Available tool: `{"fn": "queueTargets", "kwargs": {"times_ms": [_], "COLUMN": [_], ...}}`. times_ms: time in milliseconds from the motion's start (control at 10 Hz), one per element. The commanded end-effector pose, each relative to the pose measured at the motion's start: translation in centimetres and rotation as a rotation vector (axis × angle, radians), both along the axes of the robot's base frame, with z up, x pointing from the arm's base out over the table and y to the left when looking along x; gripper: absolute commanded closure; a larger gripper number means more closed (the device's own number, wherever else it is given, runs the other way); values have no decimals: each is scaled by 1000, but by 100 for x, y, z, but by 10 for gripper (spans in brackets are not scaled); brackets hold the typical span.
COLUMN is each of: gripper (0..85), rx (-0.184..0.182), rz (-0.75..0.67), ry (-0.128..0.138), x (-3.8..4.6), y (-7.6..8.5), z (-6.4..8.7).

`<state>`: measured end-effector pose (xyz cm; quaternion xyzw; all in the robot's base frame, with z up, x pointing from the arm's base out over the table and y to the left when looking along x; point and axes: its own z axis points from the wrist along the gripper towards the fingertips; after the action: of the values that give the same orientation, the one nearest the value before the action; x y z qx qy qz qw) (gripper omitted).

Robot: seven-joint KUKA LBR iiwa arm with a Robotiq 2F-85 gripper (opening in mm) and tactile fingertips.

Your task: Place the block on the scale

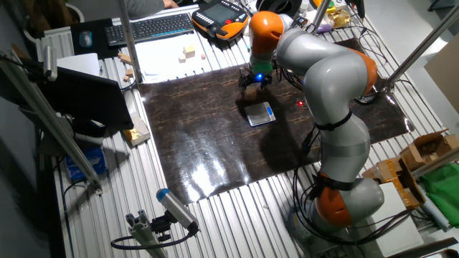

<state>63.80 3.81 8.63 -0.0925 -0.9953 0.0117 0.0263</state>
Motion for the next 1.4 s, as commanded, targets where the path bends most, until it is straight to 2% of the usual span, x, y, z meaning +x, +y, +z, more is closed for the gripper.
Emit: {"fn": "queueTargets", "kwargs": {"times_ms": [0,200,300,400,600,800,1100,1300], "gripper": [0,0,0,0,0,0,0,10], "rx": [2,-15,-21,-12,-8,0,-5,-1], "rz": [0,-15,-22,-29,-17,-11,-7,-1], "ry": [-1,-11,-3,-2,-15,-24,-52,-58], "x": [0,0,0,0,7,45,86,113], "y": [-1,-1,-1,-1,-2,0,9,0], "z": [-1,-1,-1,-1,-16,-107,-265,-336]}}
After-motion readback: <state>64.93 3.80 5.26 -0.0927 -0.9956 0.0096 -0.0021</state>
